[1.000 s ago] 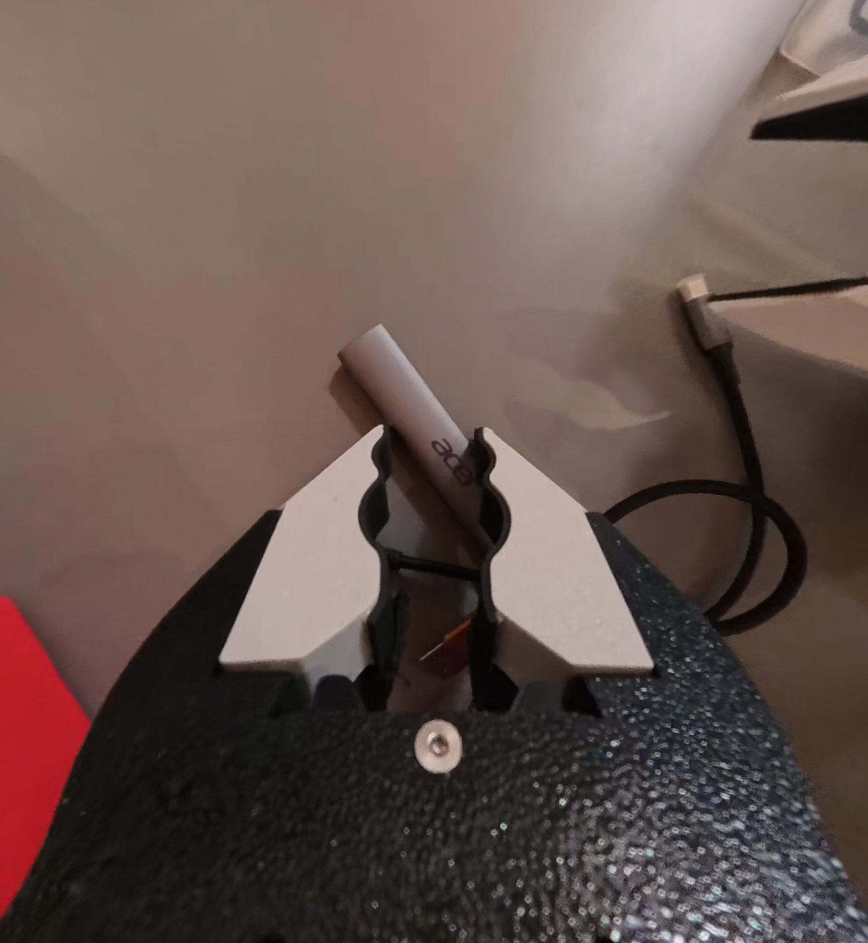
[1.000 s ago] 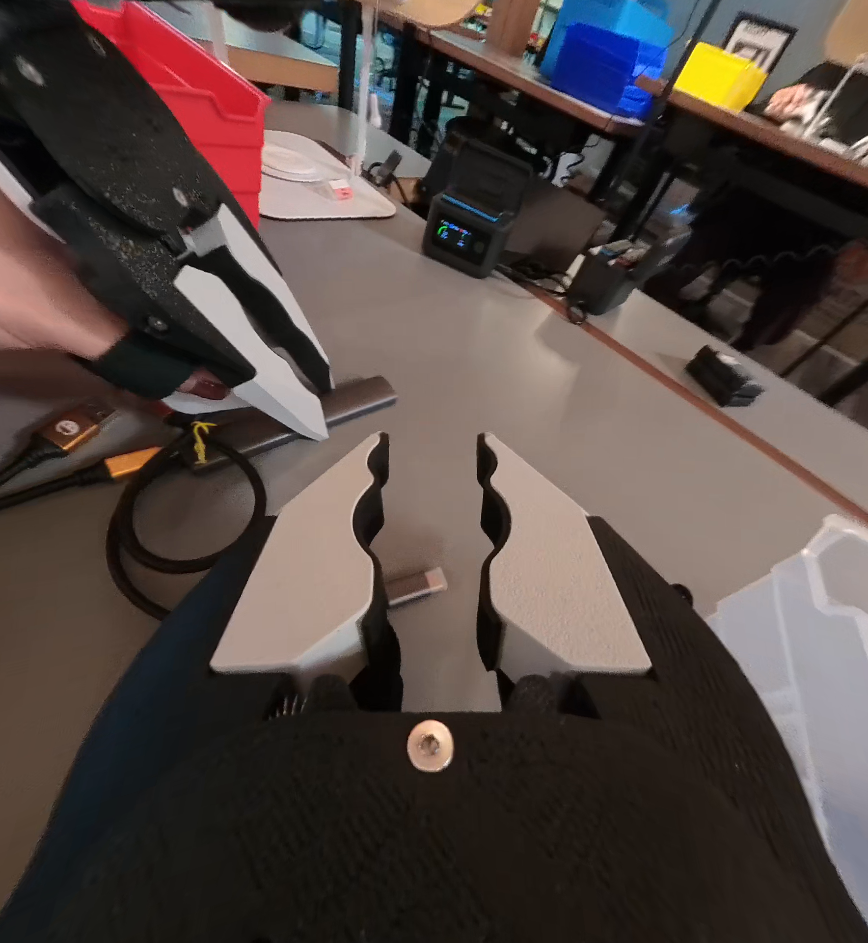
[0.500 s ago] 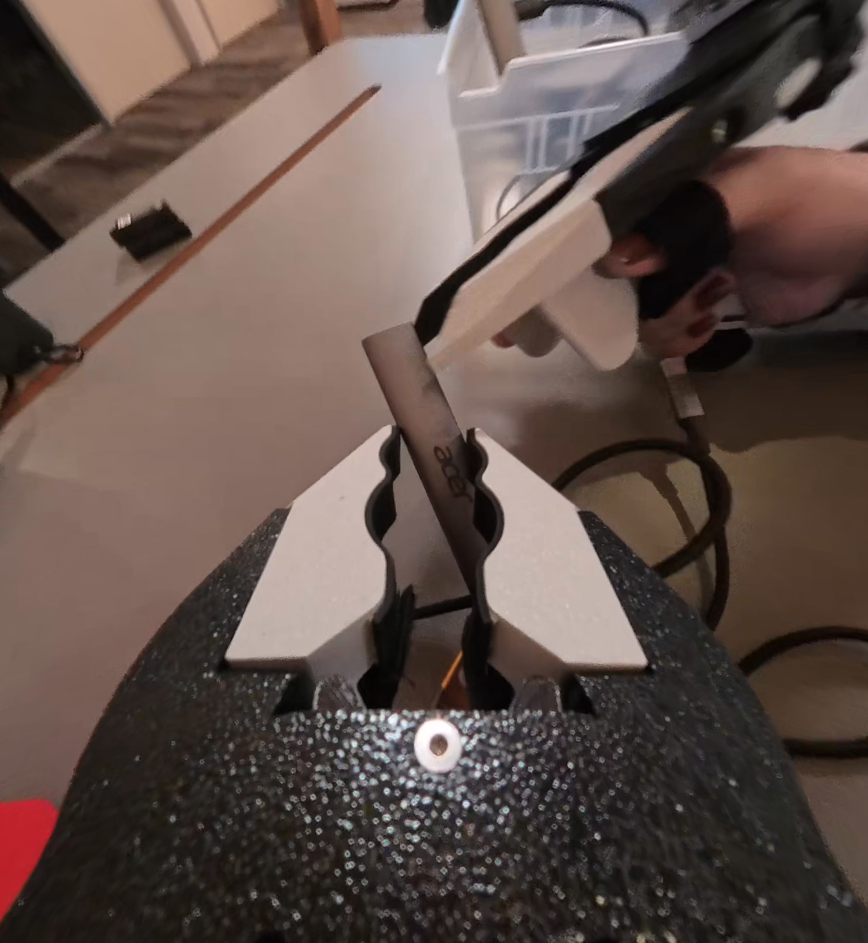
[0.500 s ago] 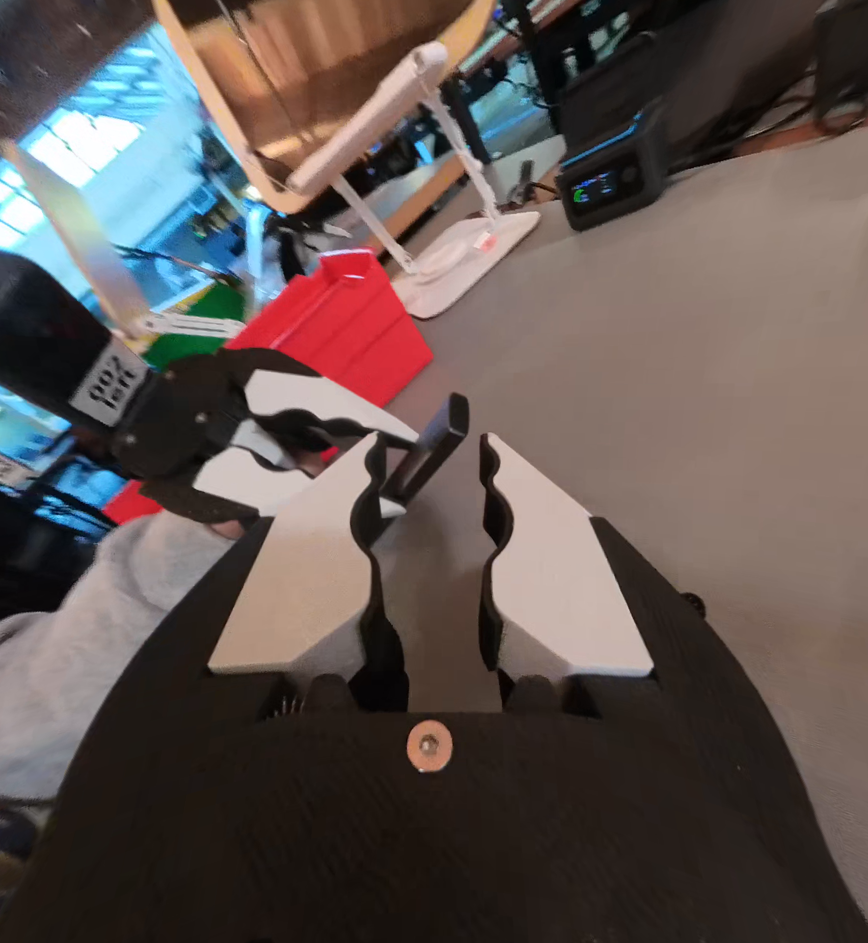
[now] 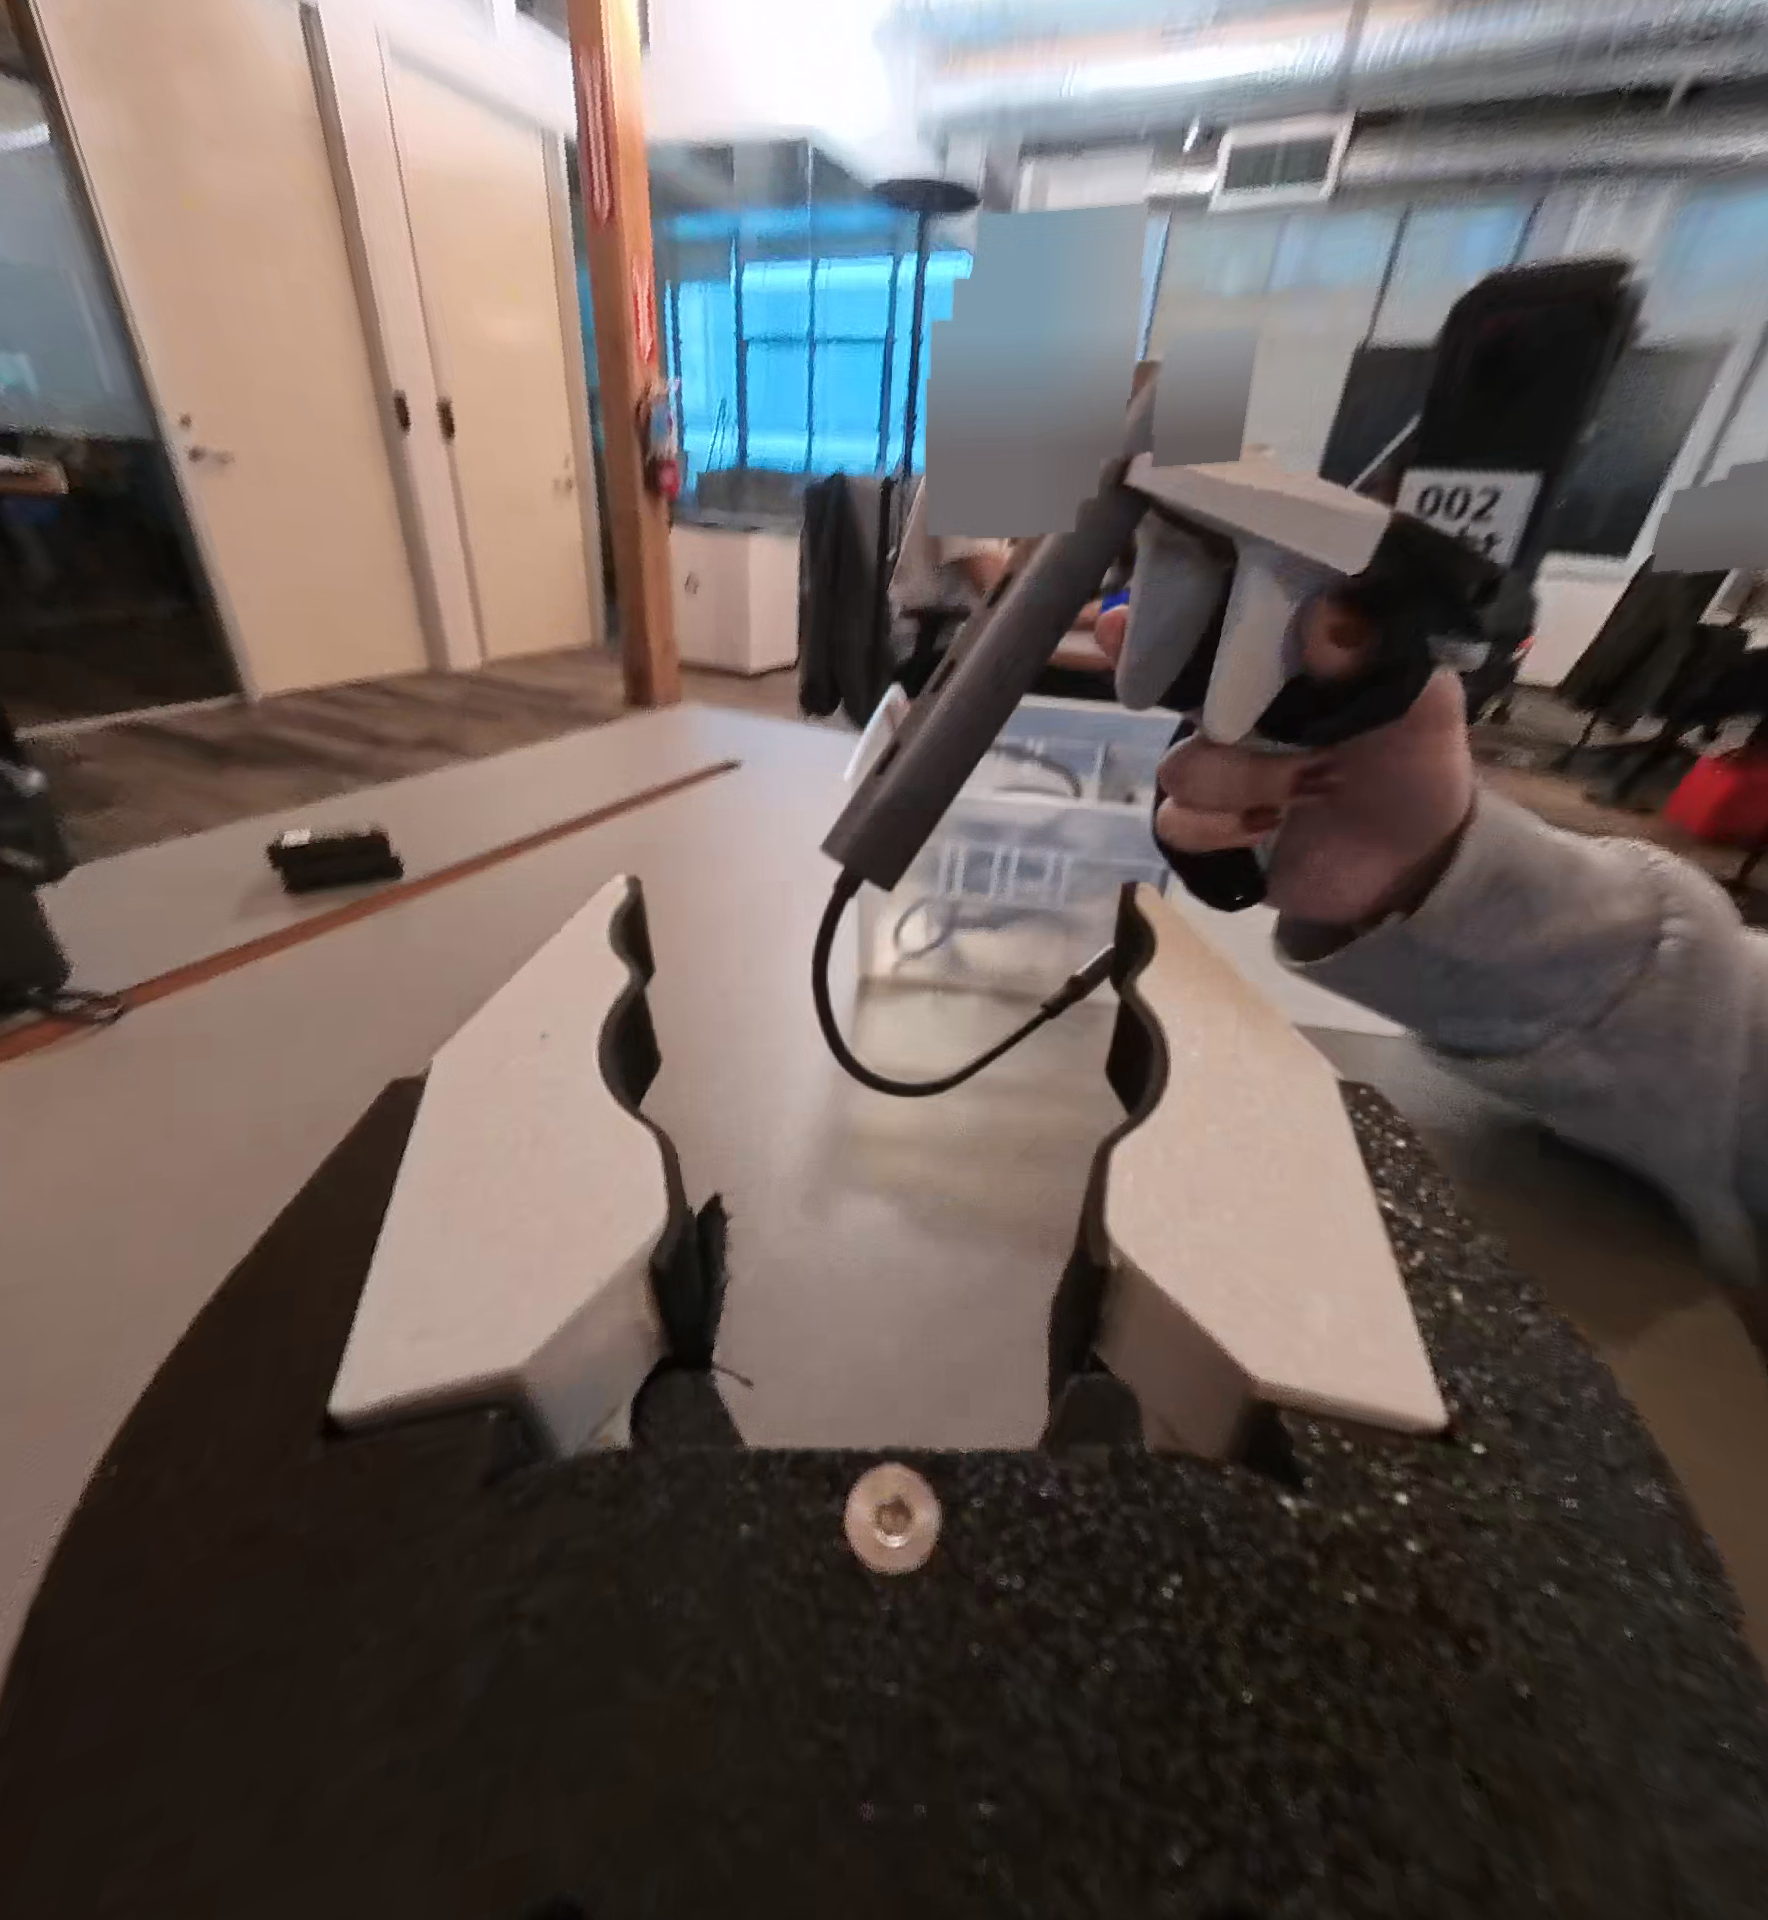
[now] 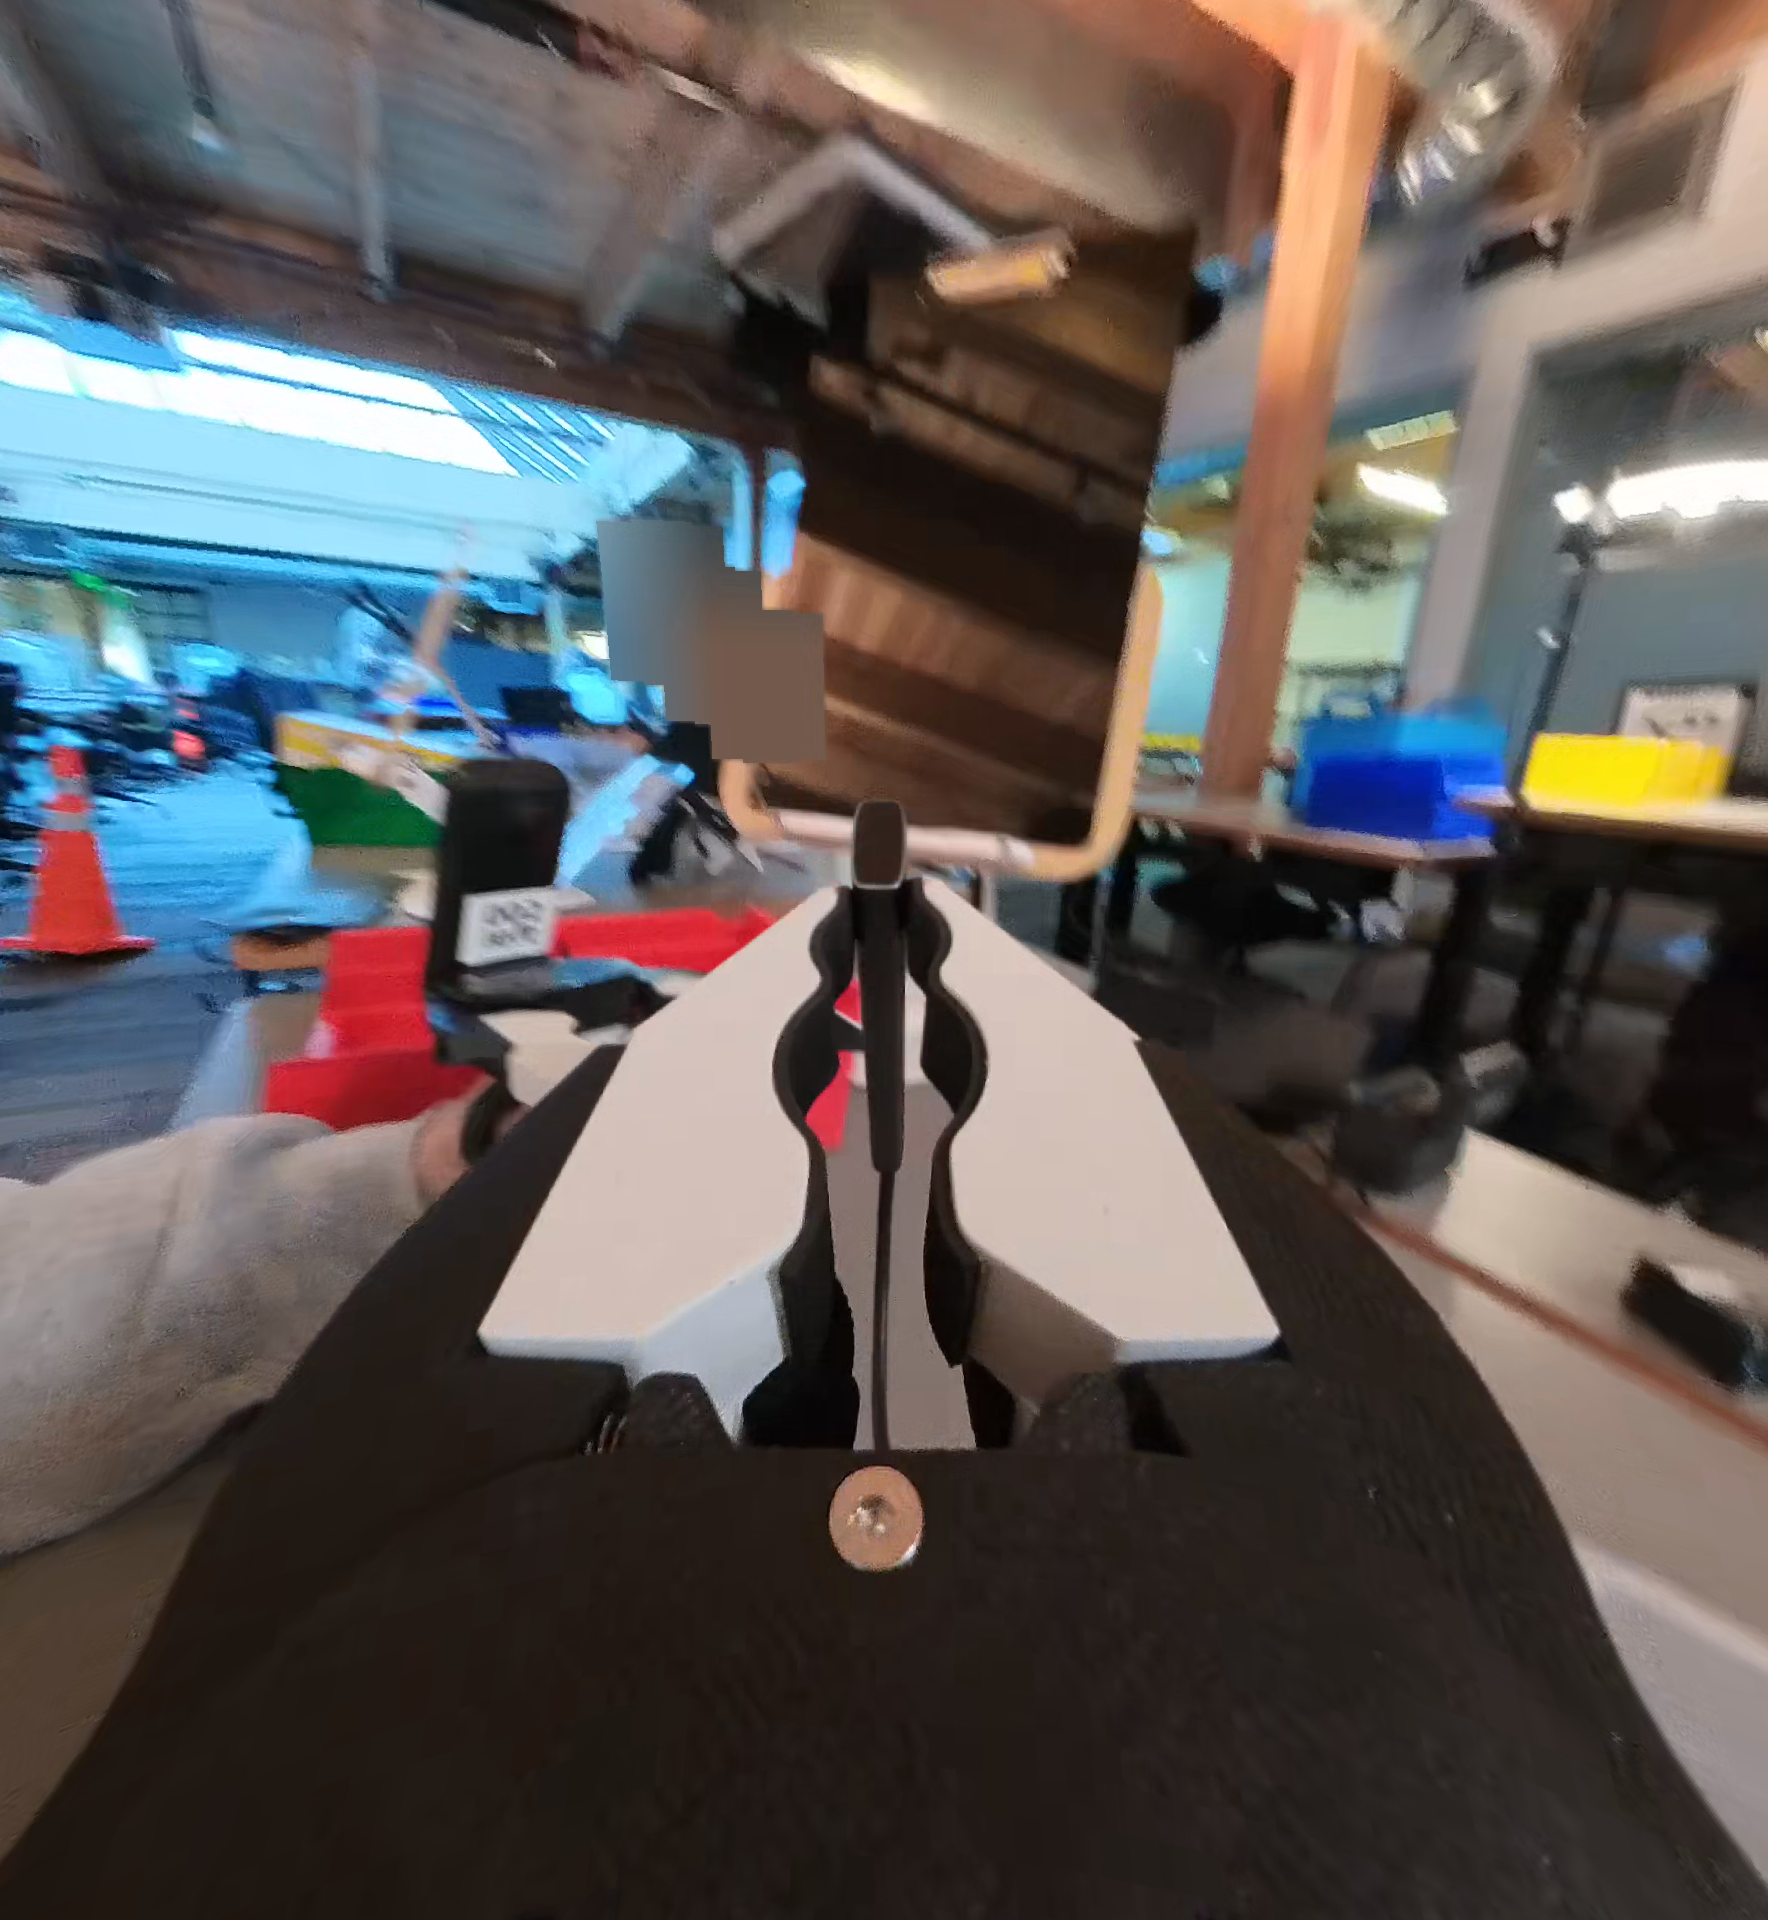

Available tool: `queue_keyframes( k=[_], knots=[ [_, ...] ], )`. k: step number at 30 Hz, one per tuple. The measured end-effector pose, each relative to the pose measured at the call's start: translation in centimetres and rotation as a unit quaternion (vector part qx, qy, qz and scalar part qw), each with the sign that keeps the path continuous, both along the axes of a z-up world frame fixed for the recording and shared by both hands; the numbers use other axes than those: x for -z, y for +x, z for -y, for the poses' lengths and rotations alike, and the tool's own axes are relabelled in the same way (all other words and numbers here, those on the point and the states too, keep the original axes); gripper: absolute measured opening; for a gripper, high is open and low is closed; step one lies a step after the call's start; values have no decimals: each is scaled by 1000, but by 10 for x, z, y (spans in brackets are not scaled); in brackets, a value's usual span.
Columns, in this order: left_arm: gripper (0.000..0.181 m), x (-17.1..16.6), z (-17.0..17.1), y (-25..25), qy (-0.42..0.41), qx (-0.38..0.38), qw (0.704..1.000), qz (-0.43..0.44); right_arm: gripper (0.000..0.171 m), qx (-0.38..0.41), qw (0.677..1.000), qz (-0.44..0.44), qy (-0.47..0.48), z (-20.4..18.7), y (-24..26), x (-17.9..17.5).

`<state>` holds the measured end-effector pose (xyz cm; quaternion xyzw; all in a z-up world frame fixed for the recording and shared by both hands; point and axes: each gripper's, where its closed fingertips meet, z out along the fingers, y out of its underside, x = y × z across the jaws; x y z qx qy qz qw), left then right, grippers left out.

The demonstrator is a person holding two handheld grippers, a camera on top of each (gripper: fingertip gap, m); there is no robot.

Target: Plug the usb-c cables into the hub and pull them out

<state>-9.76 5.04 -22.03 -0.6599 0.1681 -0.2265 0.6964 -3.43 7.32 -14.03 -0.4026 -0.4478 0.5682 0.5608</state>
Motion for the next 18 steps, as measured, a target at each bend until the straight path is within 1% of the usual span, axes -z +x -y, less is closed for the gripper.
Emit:
queue_keyframes(
  k=[2, 4, 5, 7, 8, 12, 14, 15, 16, 17, 18],
  knots=[
    [88, -13, 5, 11, 26, 23, 999, 1, 7, -65, 997, -44, 21, 22, 14, -22],
    [88, -27, 14, 28, 48, 65, 997, 6, 7, -126, 989, -74, 34, 40, 26, -36],
    [82, -35, 21, 38, 63, 93, 994, 11, 7, -149, 985, -80, 41, 46, 29, -39],
    [65, -47, 38, 56, 86, 149, 985, 24, 7, -183, 978, -77, 57, 57, 33, -38],
    [51, -50, 46, 64, 93, 177, 979, 29, 7, -196, 975, -74, 67, 62, 34, -36],
    [8, -50, 64, 81, 86, 245, 965, 44, 7, -248, 963, -63, 88, 83, 43, -30],
    [7, -42, 68, 86, 56, 259, 964, 27, 9, -231, 968, -36, 92, 82, 42, -24],
    [7, -36, 66, 85, 43, 239, 970, -2, 10, -206, 974, -8, 95, 77, 39, -18],
    [7, -31, 62, 81, 38, 199, 978, -41, 19, -156, 981, 37, 107, 68, 34, -9],
    [7, -23, 58, 74, 27, 156, 983, -88, 45, -86, 980, 103, 143, 57, 30, 6],
    [7, -16, 54, 67, 17, 111, 983, -145, 58, -18, 967, 166, 195, 47, 30, 19]
  ],
)
